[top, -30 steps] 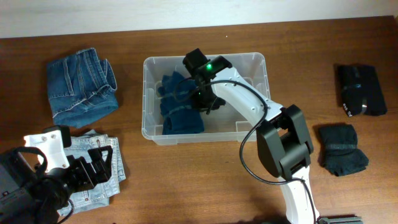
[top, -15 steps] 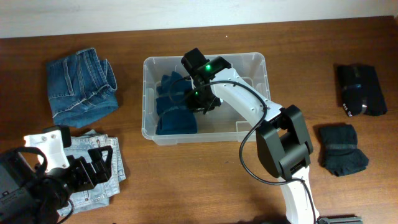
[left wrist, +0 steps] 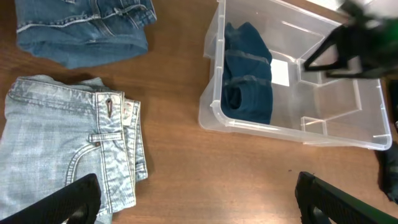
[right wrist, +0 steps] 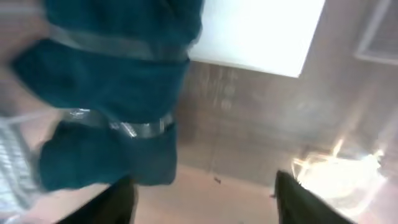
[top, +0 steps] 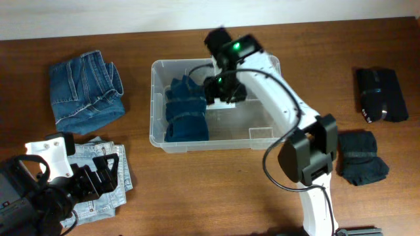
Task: Pack container
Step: 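Withdraw the right gripper up and out of the box to the right, then reach the right gripper to the black folded garment at top-right and grasp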
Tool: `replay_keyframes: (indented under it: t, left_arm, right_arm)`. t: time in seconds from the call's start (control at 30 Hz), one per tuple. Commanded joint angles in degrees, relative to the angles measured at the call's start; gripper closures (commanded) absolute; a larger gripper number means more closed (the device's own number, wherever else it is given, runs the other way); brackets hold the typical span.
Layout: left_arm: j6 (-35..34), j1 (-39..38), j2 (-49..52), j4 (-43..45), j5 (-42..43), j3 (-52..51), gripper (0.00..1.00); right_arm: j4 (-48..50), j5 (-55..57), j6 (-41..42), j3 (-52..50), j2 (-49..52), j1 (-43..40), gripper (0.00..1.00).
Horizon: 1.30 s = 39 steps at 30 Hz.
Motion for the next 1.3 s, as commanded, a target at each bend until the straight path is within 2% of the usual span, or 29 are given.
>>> replay_keyframes:
  t: [0.0,0.03,0.13,0.33,0.43,0.57,0.6,0.63,0.7,0.8,0.9,1.0,1.13,1.27]
  left_arm:
    - [0.74,-0.02,0.04,0.11,-0.26,0.07,0.01]
    - [0.74,-0.02,0.04,0.11,-0.26,0.07,0.01]
    - [0.74,-0.02,0.04,0.11,-0.26,0.07,0.01]
    - [0.74,-0.02,0.04,0.11,-0.26,0.07,0.01]
    - [0.74,-0.02,0.04,0.11,-0.26,0.07,0.01]
    - [0.74,-0.02,0.04,0.11,-0.26,0.07,0.01]
    - [0.74,-0.02,0.04,0.11,-0.26,0.07,0.01]
    - [0.74,-0.02,0.04,0.11,-0.26,0.07,0.01]
    - [0.74,-0.02,0.04,0.11,-0.26,0.07,0.0]
    - [0.74,-0.02,0.04,0.11,-0.26,0.07,0.01]
    - [0.74,-0.02,0.04,0.11,-0.26,0.07,0.01]
    - [0.74,-0.02,0.04,0.11,-0.26,0.07,0.01]
    - [0.74,-0.02,0.04,0.11,-0.26,0.07,0.01]
    - [0.74,-0.02,0.04,0.11,-0.26,0.07,0.01]
  right_arm:
    - [-5.92,2.36,-3.96,10.6,-3.28,-0.31,0.13]
    - [-9.75,5.55,-3.93,15.1,-3.78,-0.83,0.0]
    - [-15.17,12.04,-4.66,23.26,-4.63,-2.6,0.02]
    - [-15.15,11.63,-6.82,24.37,-15.3,-13.03,0.02]
    - [-15.15,11.61,-8.59,22.12,-20.98,-19.47,0.02]
    - [-15.15,11.76,-11.23,13.66,-30.53,-30.32,0.02]
    - [-15.15,12.63,-11.23,10.71,-33.05,-33.99,0.01]
    - [-15.06,14.93,-11.23,6.05,-36.46,-41.46,0.01]
    - [-14.47,14.75,-11.23,2.82,-37.88,-49.09,0.01]
    - [-12.15,5.4,-11.63,-1.36,-37.09,-60.92,0.02]
    - [-8.37,-4.52,-13.05,-5.14,-34.36,-68.74,0.02]
    - [-6.14,-8.33,-11.76,-6.82,-30.42,-73.0,0.02]
    - [-4.02,-8.7,-4.7,-7.67,-22.36,-76.48,0.01]
    - [-1.81,-13.05,-4.5,-7.67,-14.08,-78.27,0.01]
